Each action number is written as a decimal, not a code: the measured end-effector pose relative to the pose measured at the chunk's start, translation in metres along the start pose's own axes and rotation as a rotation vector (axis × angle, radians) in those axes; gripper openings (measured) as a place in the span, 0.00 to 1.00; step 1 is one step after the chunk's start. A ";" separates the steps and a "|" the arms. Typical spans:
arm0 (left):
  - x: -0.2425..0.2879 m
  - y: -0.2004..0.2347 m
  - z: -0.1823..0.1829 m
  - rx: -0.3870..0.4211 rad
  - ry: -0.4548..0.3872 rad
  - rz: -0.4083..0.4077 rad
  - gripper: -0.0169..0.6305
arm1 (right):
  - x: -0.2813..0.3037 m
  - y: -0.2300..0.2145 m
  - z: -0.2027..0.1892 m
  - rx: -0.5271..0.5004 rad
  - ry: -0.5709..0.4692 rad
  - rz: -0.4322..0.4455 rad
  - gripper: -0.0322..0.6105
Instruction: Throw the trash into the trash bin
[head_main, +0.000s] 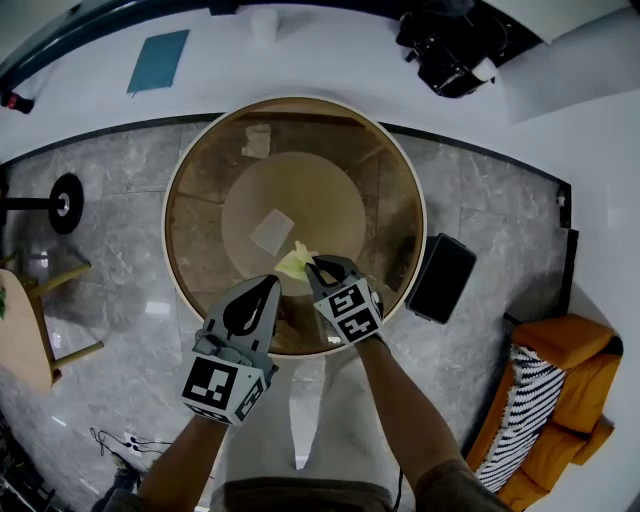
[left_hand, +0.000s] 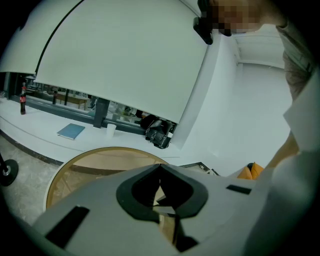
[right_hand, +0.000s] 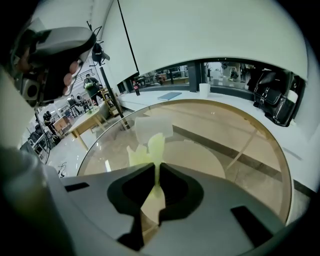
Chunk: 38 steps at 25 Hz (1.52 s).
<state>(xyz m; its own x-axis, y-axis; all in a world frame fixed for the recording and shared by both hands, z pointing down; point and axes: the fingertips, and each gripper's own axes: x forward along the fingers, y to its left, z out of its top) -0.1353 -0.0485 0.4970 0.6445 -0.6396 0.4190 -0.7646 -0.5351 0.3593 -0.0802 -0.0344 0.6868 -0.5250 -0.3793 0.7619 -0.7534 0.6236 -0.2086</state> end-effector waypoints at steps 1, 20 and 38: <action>0.001 -0.001 0.001 0.002 -0.002 -0.002 0.05 | -0.002 -0.001 0.002 0.004 -0.008 -0.003 0.12; 0.059 -0.141 0.003 0.100 0.031 -0.192 0.05 | -0.119 -0.084 -0.030 0.113 -0.147 -0.182 0.12; 0.153 -0.374 -0.031 0.187 0.122 -0.488 0.05 | -0.308 -0.220 -0.189 0.356 -0.181 -0.460 0.12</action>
<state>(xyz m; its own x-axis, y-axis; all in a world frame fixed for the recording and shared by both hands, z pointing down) 0.2494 0.0711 0.4528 0.9126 -0.2294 0.3385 -0.3570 -0.8506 0.3862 0.3222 0.0740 0.6140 -0.1496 -0.6853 0.7128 -0.9887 0.1130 -0.0988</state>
